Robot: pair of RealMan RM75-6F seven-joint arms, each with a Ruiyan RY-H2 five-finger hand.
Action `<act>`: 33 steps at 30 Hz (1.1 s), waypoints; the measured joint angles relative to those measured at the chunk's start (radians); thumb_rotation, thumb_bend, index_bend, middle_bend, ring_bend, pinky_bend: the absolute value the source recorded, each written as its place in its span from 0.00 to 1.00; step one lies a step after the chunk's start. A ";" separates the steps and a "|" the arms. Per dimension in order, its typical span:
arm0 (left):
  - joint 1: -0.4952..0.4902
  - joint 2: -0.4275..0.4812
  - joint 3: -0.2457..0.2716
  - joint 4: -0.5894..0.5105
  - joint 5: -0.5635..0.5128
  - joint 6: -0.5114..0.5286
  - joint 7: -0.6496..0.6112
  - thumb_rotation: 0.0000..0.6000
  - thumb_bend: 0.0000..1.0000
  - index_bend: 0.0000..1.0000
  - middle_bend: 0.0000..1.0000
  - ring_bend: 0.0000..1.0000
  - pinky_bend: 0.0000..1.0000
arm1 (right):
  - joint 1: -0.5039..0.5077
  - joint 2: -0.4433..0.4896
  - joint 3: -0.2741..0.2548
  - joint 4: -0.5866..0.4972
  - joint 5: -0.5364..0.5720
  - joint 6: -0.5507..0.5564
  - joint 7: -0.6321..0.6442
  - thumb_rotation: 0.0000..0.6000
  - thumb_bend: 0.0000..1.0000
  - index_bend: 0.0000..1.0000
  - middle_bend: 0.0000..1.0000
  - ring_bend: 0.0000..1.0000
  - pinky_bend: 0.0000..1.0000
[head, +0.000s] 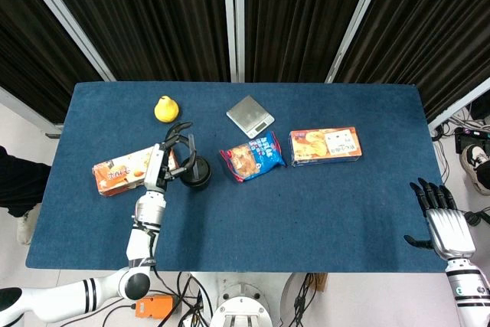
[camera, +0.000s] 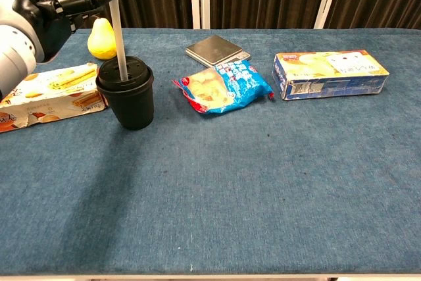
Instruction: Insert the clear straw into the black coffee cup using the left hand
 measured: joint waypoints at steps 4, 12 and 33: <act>0.007 -0.018 0.027 0.028 0.036 0.020 -0.008 1.00 0.38 0.57 0.19 0.00 0.00 | 0.001 0.000 0.001 0.000 0.003 -0.002 0.003 1.00 0.11 0.00 0.00 0.00 0.00; 0.022 -0.061 0.088 0.090 0.090 0.048 0.003 1.00 0.37 0.51 0.17 0.00 0.00 | 0.002 -0.002 0.003 0.004 0.003 -0.002 0.011 1.00 0.12 0.00 0.00 0.00 0.00; 0.058 0.042 0.116 0.063 0.168 0.080 0.040 1.00 0.32 0.15 0.11 0.00 0.00 | -0.005 0.020 0.010 0.004 -0.003 0.024 0.038 1.00 0.11 0.00 0.00 0.00 0.00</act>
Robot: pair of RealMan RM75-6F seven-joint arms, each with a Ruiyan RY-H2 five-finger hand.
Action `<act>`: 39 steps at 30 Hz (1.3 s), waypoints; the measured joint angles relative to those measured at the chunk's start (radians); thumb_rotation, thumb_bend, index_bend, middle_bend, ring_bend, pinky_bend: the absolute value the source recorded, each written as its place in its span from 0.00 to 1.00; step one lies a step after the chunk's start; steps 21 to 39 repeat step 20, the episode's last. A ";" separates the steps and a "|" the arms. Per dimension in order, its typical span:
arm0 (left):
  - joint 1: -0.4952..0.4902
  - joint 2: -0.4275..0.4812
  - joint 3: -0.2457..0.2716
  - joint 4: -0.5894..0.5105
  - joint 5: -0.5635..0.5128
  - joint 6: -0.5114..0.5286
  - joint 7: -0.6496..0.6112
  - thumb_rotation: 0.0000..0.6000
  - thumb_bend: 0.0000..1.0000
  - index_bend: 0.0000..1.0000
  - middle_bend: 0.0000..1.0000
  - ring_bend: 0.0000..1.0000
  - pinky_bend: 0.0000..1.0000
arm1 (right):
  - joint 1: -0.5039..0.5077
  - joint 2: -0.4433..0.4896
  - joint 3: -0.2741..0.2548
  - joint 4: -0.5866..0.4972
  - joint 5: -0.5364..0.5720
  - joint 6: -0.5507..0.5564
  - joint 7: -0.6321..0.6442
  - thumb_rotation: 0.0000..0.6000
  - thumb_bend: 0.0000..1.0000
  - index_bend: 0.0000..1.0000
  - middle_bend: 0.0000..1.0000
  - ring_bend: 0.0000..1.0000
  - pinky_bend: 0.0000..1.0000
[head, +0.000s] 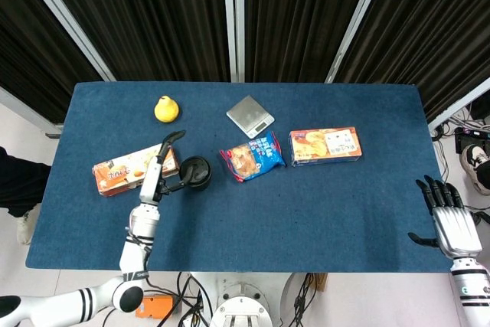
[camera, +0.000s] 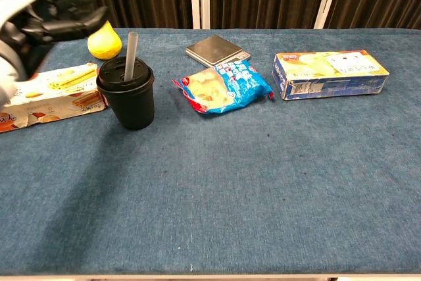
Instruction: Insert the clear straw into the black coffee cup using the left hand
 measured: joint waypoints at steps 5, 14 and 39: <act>0.037 0.197 0.039 -0.042 0.003 -0.024 0.088 1.00 0.29 0.17 0.12 0.00 0.00 | -0.010 0.020 0.013 -0.002 -0.004 0.036 0.047 1.00 0.12 0.00 0.00 0.00 0.00; 0.165 0.504 0.151 -0.100 -0.037 0.012 0.469 1.00 0.27 0.17 0.12 0.00 0.00 | -0.036 0.057 0.025 0.019 -0.052 0.121 0.178 1.00 0.11 0.00 0.00 0.00 0.00; 0.285 0.599 0.243 -0.142 -0.041 0.103 0.587 1.00 0.25 0.17 0.12 0.00 0.00 | -0.045 0.070 0.017 0.038 -0.105 0.157 0.240 1.00 0.11 0.00 0.00 0.00 0.00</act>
